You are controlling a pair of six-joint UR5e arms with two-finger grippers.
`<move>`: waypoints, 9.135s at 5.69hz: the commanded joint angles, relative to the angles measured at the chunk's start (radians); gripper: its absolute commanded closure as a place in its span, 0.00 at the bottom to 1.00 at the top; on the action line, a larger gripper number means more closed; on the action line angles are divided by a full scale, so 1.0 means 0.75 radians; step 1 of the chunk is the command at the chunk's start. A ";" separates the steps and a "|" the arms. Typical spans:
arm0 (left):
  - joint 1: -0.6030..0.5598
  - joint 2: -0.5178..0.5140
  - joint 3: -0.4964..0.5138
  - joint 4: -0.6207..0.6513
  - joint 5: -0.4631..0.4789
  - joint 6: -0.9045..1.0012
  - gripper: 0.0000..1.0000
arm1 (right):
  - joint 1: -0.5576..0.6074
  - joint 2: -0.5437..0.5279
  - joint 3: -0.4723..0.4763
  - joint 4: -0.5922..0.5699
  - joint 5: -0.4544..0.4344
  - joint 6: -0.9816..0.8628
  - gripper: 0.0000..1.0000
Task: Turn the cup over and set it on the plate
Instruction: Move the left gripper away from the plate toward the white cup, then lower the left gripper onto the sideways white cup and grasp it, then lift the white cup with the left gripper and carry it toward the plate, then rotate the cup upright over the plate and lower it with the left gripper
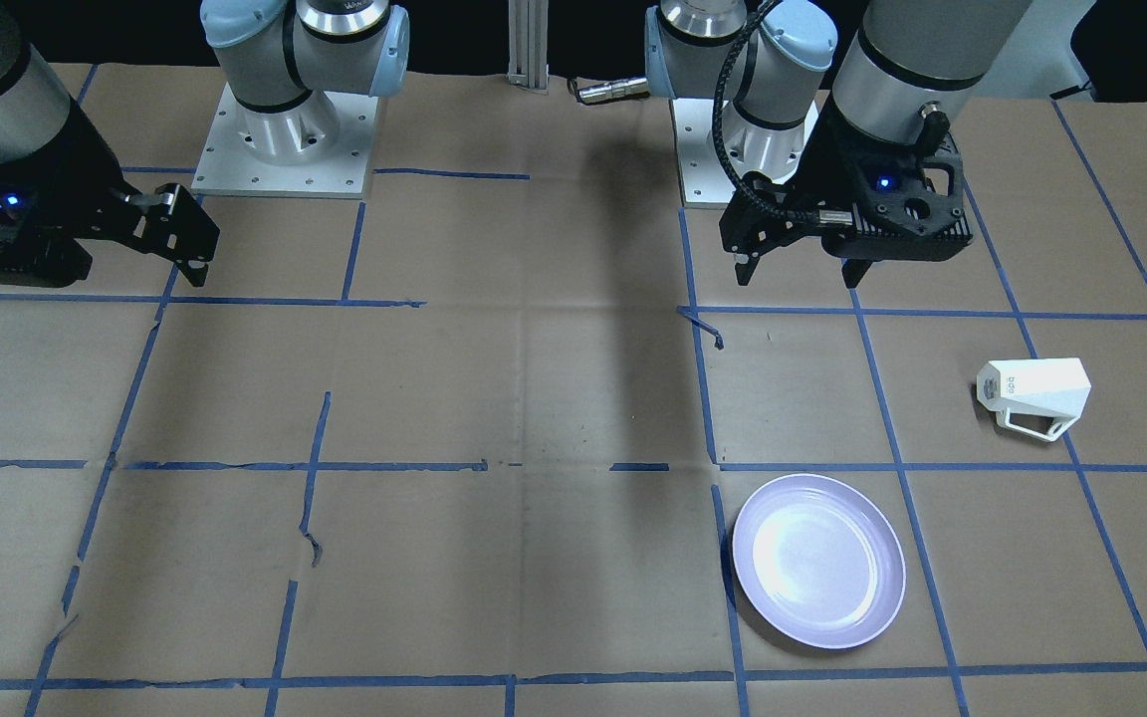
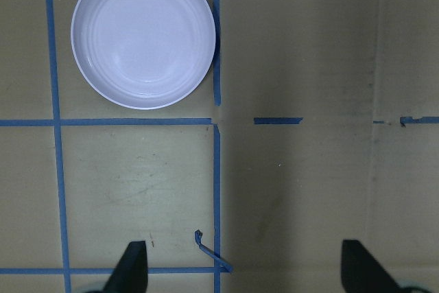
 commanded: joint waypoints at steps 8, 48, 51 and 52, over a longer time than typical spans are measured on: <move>0.925 -0.041 -0.002 -0.130 -0.033 0.952 0.02 | 0.000 0.000 0.000 0.000 0.000 0.000 0.00; 0.141 -0.570 -0.105 0.665 -0.013 0.447 1.00 | 0.000 0.000 0.000 0.000 0.000 0.000 0.00; 0.141 -0.584 -0.109 0.674 0.032 0.470 1.00 | 0.000 0.000 0.000 0.000 0.000 0.000 0.00; 0.141 -0.588 -0.111 0.674 0.030 0.472 0.98 | 0.000 0.000 0.000 0.000 0.000 0.000 0.00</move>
